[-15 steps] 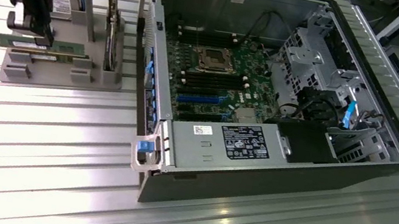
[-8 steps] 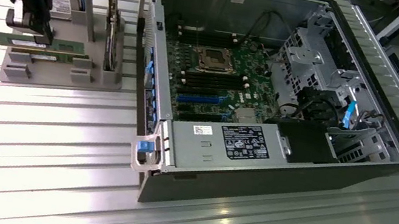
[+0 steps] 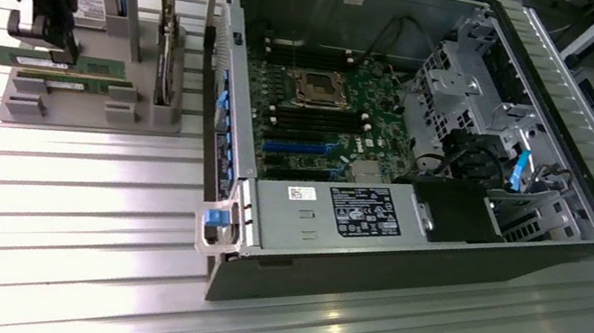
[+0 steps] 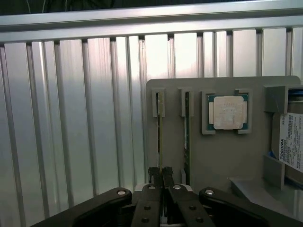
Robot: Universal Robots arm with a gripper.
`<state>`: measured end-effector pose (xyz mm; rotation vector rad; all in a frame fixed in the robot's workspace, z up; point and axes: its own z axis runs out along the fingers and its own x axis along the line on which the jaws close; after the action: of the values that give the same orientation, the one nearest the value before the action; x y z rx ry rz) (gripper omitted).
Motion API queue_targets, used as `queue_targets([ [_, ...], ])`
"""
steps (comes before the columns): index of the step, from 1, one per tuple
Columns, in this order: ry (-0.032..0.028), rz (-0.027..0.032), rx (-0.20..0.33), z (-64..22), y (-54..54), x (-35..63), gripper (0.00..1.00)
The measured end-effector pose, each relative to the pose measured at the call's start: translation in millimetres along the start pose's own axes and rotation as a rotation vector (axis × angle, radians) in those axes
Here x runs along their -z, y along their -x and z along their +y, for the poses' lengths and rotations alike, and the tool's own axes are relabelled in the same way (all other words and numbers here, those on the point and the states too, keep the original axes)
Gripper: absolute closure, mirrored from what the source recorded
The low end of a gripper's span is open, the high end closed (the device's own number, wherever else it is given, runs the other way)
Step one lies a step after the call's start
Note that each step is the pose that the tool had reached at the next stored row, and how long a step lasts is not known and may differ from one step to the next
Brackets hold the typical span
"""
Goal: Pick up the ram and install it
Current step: 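Pick up the ram and move it above insertion slot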
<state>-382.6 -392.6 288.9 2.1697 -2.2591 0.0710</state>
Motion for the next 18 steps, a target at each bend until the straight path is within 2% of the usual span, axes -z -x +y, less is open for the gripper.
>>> queue_targets([
  [18, 0.0, 0.0, 0.0, -0.2, -0.3, 8.5, 0.88],
])
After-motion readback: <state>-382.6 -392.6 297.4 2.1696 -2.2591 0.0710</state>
